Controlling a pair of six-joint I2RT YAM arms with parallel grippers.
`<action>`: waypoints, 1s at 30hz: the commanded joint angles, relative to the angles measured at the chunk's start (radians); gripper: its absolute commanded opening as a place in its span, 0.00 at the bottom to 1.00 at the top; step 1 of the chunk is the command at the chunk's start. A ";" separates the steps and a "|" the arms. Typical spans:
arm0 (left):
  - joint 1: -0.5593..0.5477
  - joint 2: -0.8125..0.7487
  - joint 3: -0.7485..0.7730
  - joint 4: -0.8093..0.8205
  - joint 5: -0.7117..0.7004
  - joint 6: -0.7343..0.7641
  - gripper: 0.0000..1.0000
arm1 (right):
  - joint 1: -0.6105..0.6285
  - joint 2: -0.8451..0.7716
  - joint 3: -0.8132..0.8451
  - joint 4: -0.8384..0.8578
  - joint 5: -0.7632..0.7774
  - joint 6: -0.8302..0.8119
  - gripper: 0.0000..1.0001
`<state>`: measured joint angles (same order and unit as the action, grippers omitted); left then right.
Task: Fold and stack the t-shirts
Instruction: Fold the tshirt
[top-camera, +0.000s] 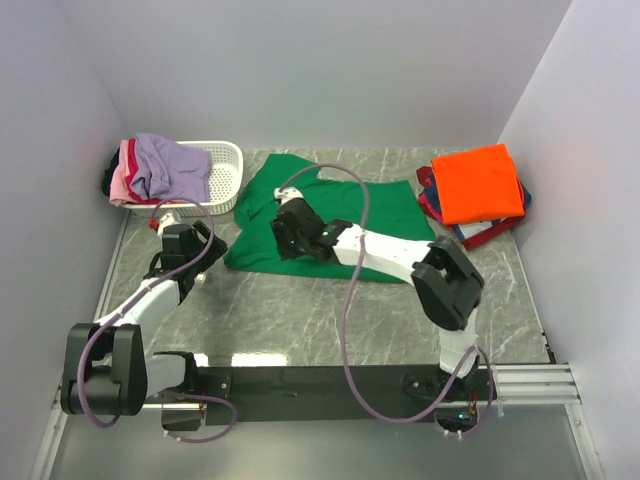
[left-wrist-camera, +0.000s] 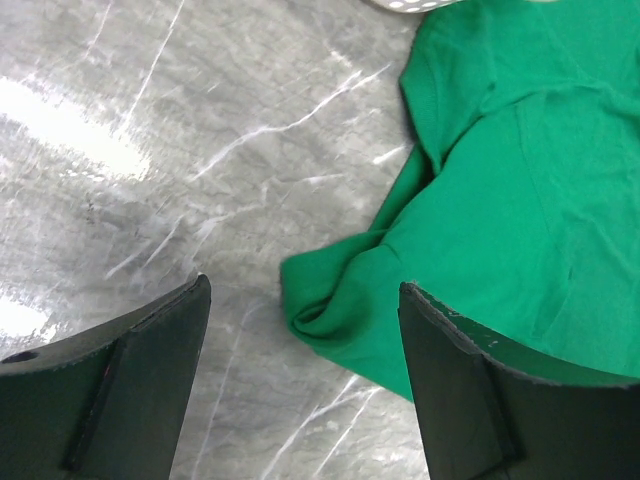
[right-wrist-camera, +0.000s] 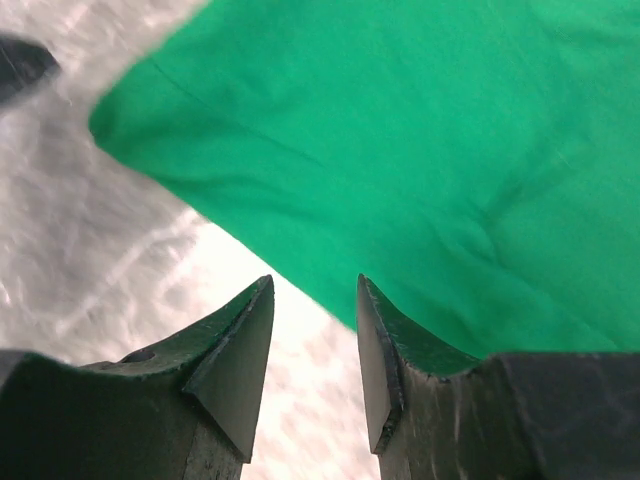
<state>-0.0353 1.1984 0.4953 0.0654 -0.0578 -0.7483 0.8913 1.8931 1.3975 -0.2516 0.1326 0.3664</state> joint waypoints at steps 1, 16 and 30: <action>0.008 -0.019 -0.014 0.056 0.027 -0.017 0.81 | -0.003 0.110 0.060 0.032 -0.007 -0.003 0.46; 0.011 -0.080 -0.049 0.060 0.041 -0.016 0.81 | 0.012 0.146 -0.089 0.023 0.006 0.012 0.45; -0.041 -0.106 -0.132 0.108 0.107 -0.002 0.73 | 0.021 0.011 -0.348 -0.066 0.038 0.103 0.45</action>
<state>-0.0467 1.1225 0.3553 0.1268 0.0399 -0.7689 0.9073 1.8931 1.1271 -0.1223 0.1547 0.4313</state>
